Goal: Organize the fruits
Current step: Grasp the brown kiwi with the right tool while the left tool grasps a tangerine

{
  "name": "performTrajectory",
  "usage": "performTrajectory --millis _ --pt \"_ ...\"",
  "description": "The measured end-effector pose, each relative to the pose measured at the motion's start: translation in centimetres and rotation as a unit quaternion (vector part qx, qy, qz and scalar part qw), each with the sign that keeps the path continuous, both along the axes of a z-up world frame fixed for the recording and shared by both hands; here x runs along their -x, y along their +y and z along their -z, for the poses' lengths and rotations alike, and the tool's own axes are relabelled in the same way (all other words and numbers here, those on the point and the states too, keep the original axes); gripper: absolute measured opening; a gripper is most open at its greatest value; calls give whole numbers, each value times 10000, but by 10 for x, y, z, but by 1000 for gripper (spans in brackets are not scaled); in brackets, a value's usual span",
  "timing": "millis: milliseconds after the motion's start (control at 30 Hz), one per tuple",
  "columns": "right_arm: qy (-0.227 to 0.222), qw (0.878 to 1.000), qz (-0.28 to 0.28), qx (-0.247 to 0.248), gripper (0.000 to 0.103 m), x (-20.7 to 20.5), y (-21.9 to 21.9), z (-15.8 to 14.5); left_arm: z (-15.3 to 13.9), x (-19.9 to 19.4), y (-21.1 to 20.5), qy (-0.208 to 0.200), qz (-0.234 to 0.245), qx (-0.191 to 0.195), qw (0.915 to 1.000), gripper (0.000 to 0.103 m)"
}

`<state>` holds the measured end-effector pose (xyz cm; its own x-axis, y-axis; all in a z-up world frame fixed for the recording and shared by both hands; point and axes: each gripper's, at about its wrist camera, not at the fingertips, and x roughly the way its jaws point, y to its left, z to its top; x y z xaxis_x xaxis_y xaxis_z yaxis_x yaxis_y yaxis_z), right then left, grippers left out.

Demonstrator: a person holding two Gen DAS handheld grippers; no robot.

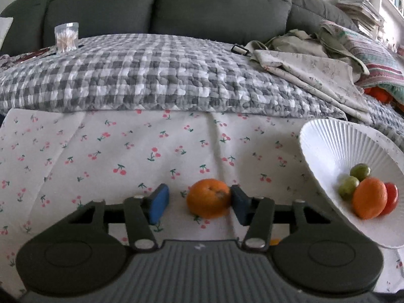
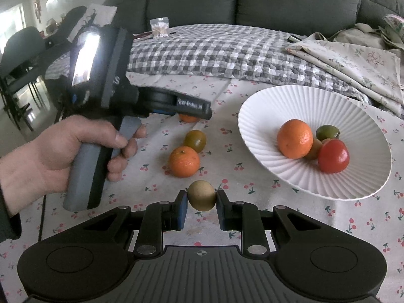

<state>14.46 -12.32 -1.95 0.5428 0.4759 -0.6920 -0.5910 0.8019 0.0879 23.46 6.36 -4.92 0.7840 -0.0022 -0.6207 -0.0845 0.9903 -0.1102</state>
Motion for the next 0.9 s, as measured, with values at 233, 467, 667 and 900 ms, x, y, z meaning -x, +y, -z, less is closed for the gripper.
performTrajectory --millis 233,467,667,900 --pt "-46 10000 16 -58 24 0 -2 -4 1 0 1 -83 -20 -61 9999 44" --pt "-65 9999 24 -78 24 0 -3 -5 -3 0 5 -58 -69 56 9999 33" --pt "-107 9998 63 -134 24 0 -6 -10 -15 6 14 -189 -271 321 9989 33" --pt "-183 9995 118 -221 23 -2 -12 -18 -39 16 5 -404 -181 534 9976 33"
